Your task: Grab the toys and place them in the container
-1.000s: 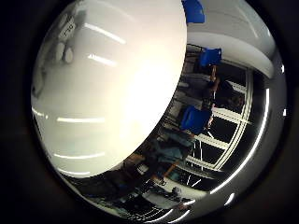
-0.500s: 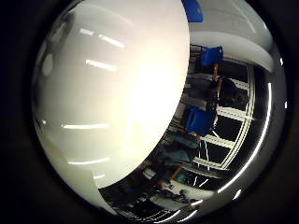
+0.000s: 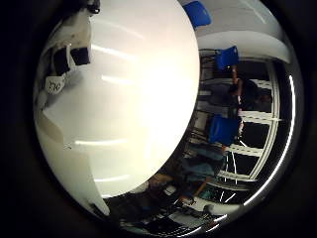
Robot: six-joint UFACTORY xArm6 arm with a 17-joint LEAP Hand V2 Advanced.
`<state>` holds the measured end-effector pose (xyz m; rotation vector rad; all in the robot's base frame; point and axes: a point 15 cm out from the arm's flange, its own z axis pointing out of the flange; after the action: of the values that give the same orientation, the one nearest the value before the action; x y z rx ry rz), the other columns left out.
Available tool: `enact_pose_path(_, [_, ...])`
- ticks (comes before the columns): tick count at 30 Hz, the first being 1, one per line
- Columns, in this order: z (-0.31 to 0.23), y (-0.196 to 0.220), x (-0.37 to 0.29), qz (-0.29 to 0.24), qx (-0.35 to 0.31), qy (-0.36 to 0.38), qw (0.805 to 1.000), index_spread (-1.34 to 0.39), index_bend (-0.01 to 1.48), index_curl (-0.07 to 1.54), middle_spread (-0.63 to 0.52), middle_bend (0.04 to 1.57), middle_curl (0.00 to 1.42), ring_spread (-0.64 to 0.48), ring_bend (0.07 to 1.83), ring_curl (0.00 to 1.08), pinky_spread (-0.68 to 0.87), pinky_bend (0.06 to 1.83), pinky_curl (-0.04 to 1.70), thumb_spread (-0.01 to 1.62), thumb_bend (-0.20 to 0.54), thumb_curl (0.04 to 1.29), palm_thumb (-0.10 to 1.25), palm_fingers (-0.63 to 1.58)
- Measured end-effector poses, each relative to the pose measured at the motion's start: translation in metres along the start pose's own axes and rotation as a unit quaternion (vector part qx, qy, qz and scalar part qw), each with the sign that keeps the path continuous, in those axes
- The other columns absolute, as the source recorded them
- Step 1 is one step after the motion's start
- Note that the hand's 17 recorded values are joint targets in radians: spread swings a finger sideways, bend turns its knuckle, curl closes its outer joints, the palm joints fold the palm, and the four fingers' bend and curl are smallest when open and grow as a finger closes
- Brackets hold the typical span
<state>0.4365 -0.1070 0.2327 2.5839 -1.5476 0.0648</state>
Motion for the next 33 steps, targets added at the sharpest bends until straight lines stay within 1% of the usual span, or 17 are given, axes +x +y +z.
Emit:
enact_pose_path(4, [-0.052,0.020,-0.012,-0.008,0.003,-0.011,1.000,-0.23,1.12,0.84,-0.19,1.28,0.92,-0.27,1.32,0.83,-0.21,1.34,0.85,0.98,-0.015,0.57,1.06,1.06])
enact_pose_path(7, [-0.076,0.039,-0.022,-0.011,-0.014,-0.025,1.000,-0.23,1.13,0.85,-0.19,1.28,0.92,-0.27,1.31,0.85,-0.20,1.33,0.88,0.97,-0.012,0.60,1.06,1.05])
enact_pose_path(11, [-0.122,0.057,-0.036,-0.017,-0.029,-0.037,0.999,-0.22,1.13,0.85,-0.18,1.28,0.92,-0.28,1.30,0.87,-0.19,1.31,0.92,0.97,-0.014,0.63,1.06,1.05])
enact_pose_path(13, [-0.152,0.061,-0.040,-0.019,-0.024,-0.035,0.999,-0.22,1.12,0.86,-0.18,1.28,0.92,-0.28,1.29,0.88,-0.19,1.29,0.95,0.96,-0.016,0.64,1.05,1.05])
enact_pose_path(18, [-0.209,0.053,-0.043,-0.023,0.020,-0.019,0.999,-0.22,1.11,0.86,-0.18,1.28,0.93,-0.28,1.28,0.90,-0.19,1.27,0.99,0.96,-0.015,0.67,1.05,1.05])
enact_pose_path(25, [-0.267,0.038,-0.063,-0.042,0.050,-0.003,0.998,-0.22,1.11,0.87,-0.18,1.27,0.93,-0.28,1.27,0.92,-0.19,1.23,1.04,0.94,-0.015,0.69,1.05,1.06])
enact_pose_path(29, [-0.281,0.018,-0.085,-0.044,0.066,-0.004,0.997,-0.22,1.10,0.87,-0.18,1.26,0.94,-0.29,1.26,0.93,-0.20,1.22,1.07,0.93,-0.016,0.70,1.04,1.06])
enact_pose_path(33, [-0.278,-0.007,-0.111,-0.054,0.068,-0.014,0.996,-0.23,1.10,0.88,-0.18,1.25,0.94,-0.29,1.25,0.94,-0.20,1.21,1.08,0.93,-0.016,0.71,1.04,1.06])
